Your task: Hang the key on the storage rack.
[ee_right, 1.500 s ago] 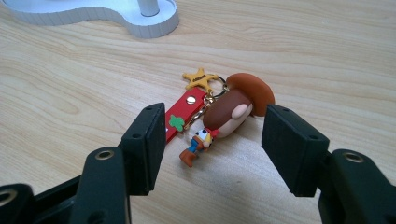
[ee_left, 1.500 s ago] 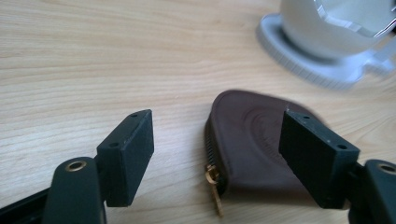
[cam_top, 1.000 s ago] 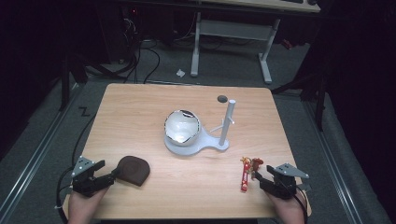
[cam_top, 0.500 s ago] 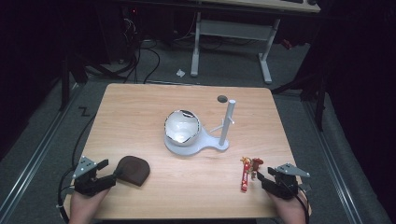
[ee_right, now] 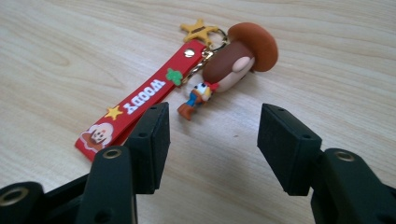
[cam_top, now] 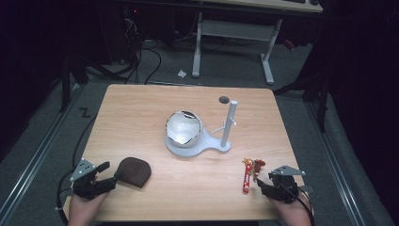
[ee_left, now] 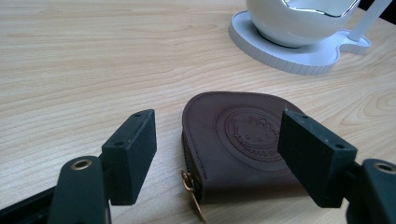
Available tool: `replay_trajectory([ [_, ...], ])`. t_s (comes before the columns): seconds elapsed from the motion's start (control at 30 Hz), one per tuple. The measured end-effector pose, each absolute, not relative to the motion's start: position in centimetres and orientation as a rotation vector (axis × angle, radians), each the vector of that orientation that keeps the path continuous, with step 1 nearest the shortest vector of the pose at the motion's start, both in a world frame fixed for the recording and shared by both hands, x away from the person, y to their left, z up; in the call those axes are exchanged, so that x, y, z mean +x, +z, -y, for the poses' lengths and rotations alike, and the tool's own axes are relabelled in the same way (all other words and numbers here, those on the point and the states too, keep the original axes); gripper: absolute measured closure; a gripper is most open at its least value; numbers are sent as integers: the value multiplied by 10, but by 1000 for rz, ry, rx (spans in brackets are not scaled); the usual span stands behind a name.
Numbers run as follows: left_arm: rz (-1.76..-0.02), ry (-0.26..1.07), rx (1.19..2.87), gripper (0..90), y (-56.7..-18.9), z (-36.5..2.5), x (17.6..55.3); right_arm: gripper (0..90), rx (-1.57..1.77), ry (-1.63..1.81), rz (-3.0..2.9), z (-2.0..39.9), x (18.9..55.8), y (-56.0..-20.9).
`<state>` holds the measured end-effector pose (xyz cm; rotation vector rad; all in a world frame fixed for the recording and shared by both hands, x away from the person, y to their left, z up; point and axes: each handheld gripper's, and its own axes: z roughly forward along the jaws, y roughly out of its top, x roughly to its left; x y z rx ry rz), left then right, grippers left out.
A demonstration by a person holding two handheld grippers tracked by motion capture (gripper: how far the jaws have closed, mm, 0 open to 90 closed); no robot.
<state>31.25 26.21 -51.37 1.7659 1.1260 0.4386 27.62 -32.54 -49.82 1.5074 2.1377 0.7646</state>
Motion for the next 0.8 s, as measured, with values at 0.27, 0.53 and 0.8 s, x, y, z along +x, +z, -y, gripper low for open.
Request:
replay_trajectory([
  [0.27, -1103, 479, 1817, 288, -514, -251, 310, 422, 1484, 685, -2233, 318, 278, -495],
  [0.53, -1106, 501, 1828, 296, -514, -253, 310, 415, 1509, 630, -2305, 319, 284, -490],
  [0.8, -1103, 498, 1803, 294, -511, -256, 309, 412, 1495, 549, -2372, 307, 293, -480],
])
